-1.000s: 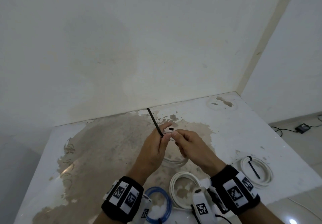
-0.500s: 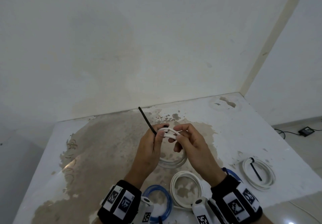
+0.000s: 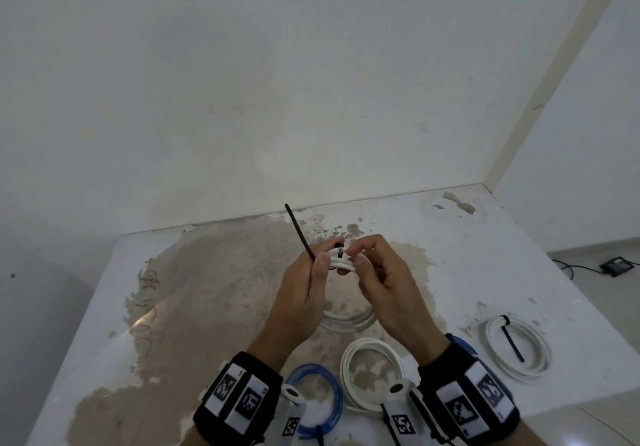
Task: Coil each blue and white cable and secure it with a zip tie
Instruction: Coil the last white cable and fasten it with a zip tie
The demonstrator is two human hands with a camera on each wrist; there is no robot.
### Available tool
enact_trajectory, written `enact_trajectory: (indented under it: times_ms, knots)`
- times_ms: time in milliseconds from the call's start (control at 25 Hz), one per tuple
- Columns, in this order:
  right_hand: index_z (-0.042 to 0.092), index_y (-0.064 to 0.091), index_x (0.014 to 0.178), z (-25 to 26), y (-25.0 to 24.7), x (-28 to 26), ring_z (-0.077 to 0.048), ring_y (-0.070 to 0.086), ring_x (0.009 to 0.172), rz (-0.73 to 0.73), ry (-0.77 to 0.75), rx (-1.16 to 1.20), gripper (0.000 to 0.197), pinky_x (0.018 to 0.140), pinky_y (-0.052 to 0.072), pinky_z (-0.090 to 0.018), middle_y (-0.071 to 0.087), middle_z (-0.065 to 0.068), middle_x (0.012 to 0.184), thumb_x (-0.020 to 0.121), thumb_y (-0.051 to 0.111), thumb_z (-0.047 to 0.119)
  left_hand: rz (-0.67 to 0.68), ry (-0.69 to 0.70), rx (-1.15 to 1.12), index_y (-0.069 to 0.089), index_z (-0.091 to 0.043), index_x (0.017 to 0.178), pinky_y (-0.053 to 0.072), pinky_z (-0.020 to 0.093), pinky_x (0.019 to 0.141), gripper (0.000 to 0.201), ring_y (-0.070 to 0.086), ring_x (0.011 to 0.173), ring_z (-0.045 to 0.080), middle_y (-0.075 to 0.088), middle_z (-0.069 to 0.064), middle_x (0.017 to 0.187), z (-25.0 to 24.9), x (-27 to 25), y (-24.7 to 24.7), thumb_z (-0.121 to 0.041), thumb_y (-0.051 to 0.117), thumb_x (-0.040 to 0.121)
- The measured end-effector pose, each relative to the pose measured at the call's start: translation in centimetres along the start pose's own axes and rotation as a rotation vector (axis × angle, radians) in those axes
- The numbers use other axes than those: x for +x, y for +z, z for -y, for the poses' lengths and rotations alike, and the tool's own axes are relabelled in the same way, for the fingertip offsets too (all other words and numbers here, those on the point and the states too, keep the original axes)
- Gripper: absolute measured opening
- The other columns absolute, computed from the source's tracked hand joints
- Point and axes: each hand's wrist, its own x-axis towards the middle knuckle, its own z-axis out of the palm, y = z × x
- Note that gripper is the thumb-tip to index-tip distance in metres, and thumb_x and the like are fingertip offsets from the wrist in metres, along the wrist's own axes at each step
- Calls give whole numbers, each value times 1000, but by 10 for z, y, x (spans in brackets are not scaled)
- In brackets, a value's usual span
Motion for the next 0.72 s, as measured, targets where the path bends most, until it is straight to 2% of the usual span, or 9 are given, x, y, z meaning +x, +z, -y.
enact_trajectory:
  times_ms: [160,240,320,400,440,520,600,680,720]
  knots:
    - [20,66,102,-6,-3,1,-8,51,54,22,-43,-103,15,54,43,-19,61,16,68,101,55,11,-1,-36,-37,58,-18,132,46,23,69,40,53,97,17,62,0,98,-3,-3,-8,-29,30,105]
    - [25,71,102,-9,-3,0,-11,62,64,-17,-121,-215,15,60,50,-20,66,16,81,98,61,15,-3,-53,-63,58,-15,131,44,27,68,42,44,102,15,49,-8,107,-7,-3,-10,-29,29,104]
    - [24,73,104,-11,-2,-2,-14,65,72,-26,-212,-329,14,63,52,-22,67,14,93,98,62,18,-1,-50,-54,59,-17,131,42,18,62,43,43,103,14,44,-11,108,-9,-2,-12,-29,28,103]
    - [22,74,103,-13,-3,-1,-14,64,75,-10,-239,-358,15,65,50,-23,65,14,94,98,60,22,1,-56,-45,59,-18,130,42,16,62,43,50,98,16,47,-10,106,-9,0,-11,-31,28,103]
    - [24,74,102,-13,-4,1,-15,63,77,5,-226,-341,16,65,50,-25,64,14,94,97,58,25,-3,-62,-52,60,-19,129,40,14,61,43,55,84,15,51,-8,99,-9,0,-10,-31,28,104]
    - [30,73,103,-10,-5,2,-17,64,81,30,-181,-268,21,67,52,-29,65,11,97,97,53,28,-24,-65,-62,62,-20,125,40,12,62,41,55,68,-2,56,-12,80,-10,0,-9,-30,28,105]
    - [28,71,111,-6,-7,0,-17,67,86,36,-121,-159,25,71,53,-24,67,10,106,100,52,16,-52,-61,-50,63,-20,122,40,11,63,39,53,68,-8,56,-18,75,-11,2,-9,-27,28,106]
    - [25,64,121,-5,-10,-5,-15,69,96,-3,-73,-92,29,78,55,-24,68,9,113,101,51,7,-96,-47,-46,62,-18,121,40,14,61,39,54,68,-4,56,-20,74,-13,3,-11,-25,27,106]
    - [26,60,123,-6,-13,-8,-13,68,102,-52,-55,-76,29,83,55,-26,67,11,117,101,53,8,-117,-47,-53,62,-17,121,41,21,58,39,53,68,7,55,-13,75,-13,4,-11,-25,27,106]
